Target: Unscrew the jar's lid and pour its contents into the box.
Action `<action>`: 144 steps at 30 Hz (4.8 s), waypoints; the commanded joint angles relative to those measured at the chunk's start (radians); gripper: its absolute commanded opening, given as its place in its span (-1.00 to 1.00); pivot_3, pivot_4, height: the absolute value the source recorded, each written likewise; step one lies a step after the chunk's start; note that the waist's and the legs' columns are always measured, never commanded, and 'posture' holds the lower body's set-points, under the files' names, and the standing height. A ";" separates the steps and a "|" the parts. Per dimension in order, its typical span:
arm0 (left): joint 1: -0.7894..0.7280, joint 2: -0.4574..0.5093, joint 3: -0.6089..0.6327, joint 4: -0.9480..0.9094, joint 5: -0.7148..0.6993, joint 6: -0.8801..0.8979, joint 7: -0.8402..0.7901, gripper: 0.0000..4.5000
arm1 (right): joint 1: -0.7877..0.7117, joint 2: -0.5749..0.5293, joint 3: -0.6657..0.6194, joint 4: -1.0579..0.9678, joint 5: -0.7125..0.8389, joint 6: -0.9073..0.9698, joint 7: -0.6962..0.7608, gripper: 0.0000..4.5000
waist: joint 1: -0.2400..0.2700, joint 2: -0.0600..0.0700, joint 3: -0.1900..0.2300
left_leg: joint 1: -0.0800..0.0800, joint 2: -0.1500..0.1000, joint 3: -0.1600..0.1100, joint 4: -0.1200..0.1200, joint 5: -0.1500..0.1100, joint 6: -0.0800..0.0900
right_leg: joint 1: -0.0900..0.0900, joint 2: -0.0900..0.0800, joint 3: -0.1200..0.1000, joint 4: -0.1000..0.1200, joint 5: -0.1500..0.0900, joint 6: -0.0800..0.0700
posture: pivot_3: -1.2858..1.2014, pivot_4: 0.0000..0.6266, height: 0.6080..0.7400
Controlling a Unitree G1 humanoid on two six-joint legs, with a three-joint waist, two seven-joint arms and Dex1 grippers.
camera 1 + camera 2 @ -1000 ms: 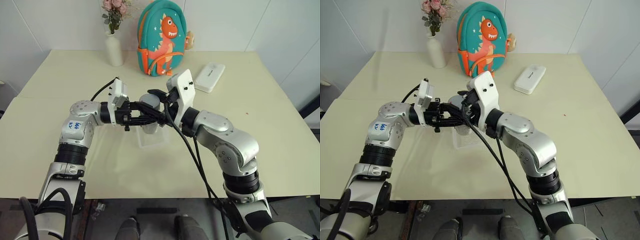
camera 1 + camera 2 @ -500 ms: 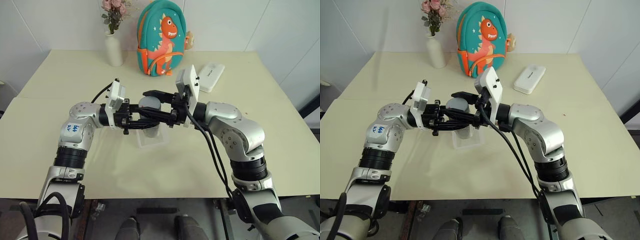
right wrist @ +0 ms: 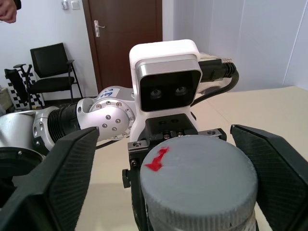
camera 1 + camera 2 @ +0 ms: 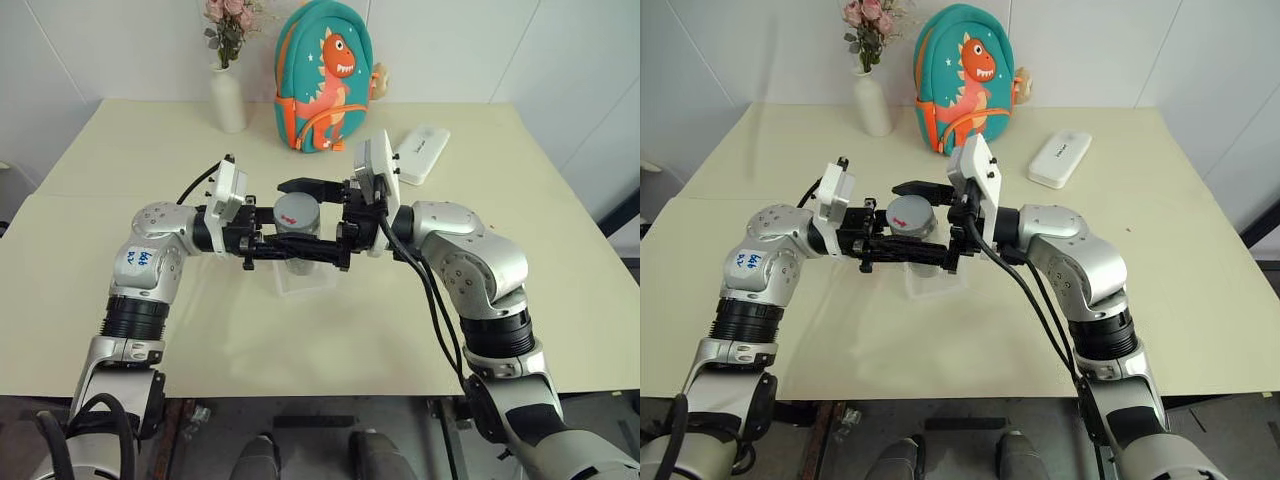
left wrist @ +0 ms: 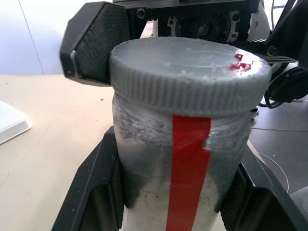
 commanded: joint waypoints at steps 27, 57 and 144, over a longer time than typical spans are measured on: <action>0.105 0.014 0.027 -0.190 -0.044 0.102 0.078 -0.11 | -0.074 0.026 0.051 0.060 -0.066 -0.131 -0.032 0.98 | -0.002 0.000 0.000 | 0.000 0.000 0.000 0.000 0.000 0.000 | 0.000 0.000 0.000 0.001 0.000 0.000 | 0.03 -0.52 1.00; 0.150 0.027 0.066 -0.191 -0.058 0.027 0.088 -0.11 | -0.077 -0.114 -0.012 0.073 -0.025 -0.098 0.003 0.98 | -0.001 0.000 0.000 | 0.000 0.000 0.000 0.000 0.000 0.000 | 0.000 0.000 0.000 0.000 0.000 0.000 | 0.03 -0.52 1.00; 0.085 0.064 0.041 -0.101 -0.040 0.032 0.041 -0.11 | -0.002 -0.256 -0.056 -0.137 0.138 0.086 -0.039 0.98 | -0.002 0.000 0.000 | 0.000 0.000 0.000 0.000 0.000 0.000 | 0.000 0.001 0.000 -0.001 0.000 -0.001 | 0.03 -0.52 1.00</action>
